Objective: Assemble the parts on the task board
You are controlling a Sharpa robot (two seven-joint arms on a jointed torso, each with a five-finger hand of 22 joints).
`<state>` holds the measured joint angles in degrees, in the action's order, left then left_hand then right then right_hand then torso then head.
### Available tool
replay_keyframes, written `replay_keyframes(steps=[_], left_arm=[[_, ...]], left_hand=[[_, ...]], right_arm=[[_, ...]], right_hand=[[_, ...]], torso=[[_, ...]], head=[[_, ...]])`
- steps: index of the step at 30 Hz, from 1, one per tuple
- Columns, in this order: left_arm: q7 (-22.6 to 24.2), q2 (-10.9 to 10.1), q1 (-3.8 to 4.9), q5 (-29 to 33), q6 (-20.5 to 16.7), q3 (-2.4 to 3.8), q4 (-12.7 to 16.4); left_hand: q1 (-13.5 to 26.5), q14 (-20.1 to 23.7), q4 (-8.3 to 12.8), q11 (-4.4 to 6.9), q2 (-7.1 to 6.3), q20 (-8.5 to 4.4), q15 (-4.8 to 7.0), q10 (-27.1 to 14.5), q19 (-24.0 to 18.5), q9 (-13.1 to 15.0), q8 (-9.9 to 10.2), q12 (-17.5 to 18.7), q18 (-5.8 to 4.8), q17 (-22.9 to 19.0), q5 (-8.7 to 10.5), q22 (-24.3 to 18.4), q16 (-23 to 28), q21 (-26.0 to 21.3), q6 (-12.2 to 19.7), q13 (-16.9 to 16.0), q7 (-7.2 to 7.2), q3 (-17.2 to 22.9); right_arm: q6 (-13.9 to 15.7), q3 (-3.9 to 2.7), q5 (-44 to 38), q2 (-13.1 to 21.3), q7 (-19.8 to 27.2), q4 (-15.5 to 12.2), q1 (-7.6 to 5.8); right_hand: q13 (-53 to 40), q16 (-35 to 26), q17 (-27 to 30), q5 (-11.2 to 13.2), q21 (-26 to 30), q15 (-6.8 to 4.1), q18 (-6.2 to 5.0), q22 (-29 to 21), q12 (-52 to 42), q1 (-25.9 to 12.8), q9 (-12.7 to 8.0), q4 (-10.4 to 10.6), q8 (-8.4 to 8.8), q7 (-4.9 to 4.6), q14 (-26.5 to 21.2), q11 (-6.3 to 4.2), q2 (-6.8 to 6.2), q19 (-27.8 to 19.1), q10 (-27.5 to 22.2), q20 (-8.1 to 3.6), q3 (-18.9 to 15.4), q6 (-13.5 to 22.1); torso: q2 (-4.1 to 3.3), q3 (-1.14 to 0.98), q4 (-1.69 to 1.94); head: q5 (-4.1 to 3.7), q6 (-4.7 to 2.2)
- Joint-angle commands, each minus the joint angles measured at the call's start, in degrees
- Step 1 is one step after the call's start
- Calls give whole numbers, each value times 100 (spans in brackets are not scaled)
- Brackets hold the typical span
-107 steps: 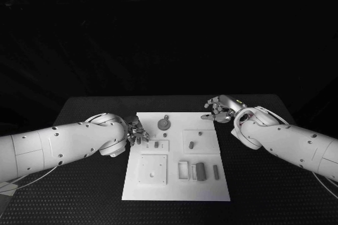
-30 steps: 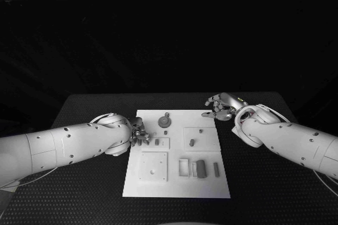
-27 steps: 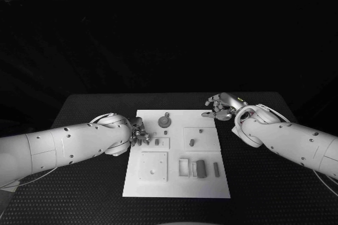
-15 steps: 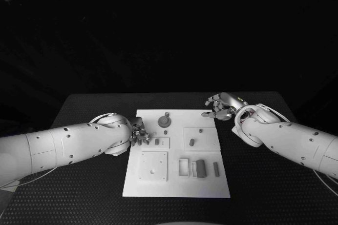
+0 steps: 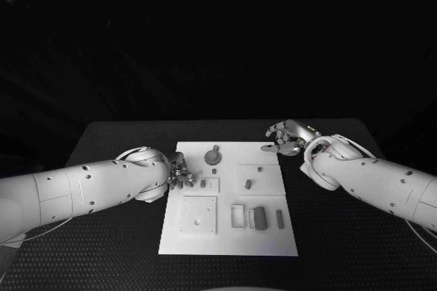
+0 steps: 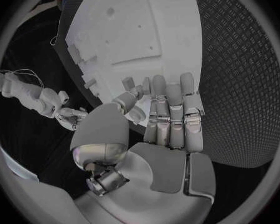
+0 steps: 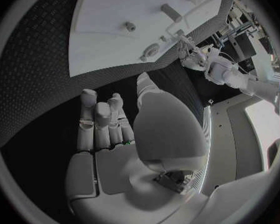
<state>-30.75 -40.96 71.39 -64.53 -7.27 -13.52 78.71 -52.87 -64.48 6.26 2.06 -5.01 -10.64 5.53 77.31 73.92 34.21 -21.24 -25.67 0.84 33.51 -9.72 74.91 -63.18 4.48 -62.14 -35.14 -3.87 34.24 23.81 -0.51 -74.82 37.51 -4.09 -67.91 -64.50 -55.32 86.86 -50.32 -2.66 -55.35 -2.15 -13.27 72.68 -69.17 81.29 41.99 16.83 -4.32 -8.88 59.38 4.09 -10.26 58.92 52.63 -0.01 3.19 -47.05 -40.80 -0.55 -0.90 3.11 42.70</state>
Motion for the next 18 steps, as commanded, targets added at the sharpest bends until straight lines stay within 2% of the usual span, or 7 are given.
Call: replay_keyframes(steps=[1, 3, 9, 18], left_arm=[[-39, 13, -32, 13, 114, -18, 12], [-43, 12, -33, 13, 128, -18, 11], [-35, 4, -33, 16, 163, -18, 12], [-36, -2, -33, 18, 132, -18, 10]], left_hand=[[44, -13, -42, -18, -118, -21, 11, -26, -27, -2, 34, -12, -84, -10, 14, 64, -12, -37, 24, 7, -18, -41], [93, -14, -139, -16, -217, -25, 14, -26, -25, -5, 32, -12, -84, -15, 14, 60, -10, -43, 23, 10, -17, -73], [172, -14, -265, -15, -379, -31, 18, -30, -27, -11, 32, -10, -84, -23, 42, 54, -6, -49, 29, 15, -15, -134], [193, -15, -313, -14, -415, -34, 19, -29, -27, -12, 30, -10, -83, -26, 52, 50, -5, -50, 28, 17, -14, -143]], right_arm=[[-57, -2, 0, 2, 27, -2, 4], [-53, -2, 0, 2, 27, -5, 5], [-63, -2, 0, 6, 28, -6, 7], [-62, -2, 0, 7, 28, -6, 11]], right_hand=[[9, 25, 7, 2, -5, -6, -173, 7, -40, -63, 8, -9, 21, -158, -37, -11, -8, -2, -33, -58, 42, 134], [10, 26, 8, 2, -5, -6, -173, 7, -40, -64, 9, -9, 21, -158, -37, -11, -8, -3, -34, -58, 43, 135], [11, 26, 9, 2, -5, -6, -173, 7, -40, -62, 9, -11, 21, -158, -39, -11, -13, -4, -36, -59, 45, 136], [13, 26, 10, 2, -5, -5, -173, 7, -41, -63, 9, -9, 22, -159, -40, -10, -17, -5, -38, -58, 48, 139]], torso=[[-2, 2, 0], [-2, 2, 1], [-2, 3, 0], [-2, 6, 0]], head=[[0, 2], [1, -3], [14, 10], [12, 7]])
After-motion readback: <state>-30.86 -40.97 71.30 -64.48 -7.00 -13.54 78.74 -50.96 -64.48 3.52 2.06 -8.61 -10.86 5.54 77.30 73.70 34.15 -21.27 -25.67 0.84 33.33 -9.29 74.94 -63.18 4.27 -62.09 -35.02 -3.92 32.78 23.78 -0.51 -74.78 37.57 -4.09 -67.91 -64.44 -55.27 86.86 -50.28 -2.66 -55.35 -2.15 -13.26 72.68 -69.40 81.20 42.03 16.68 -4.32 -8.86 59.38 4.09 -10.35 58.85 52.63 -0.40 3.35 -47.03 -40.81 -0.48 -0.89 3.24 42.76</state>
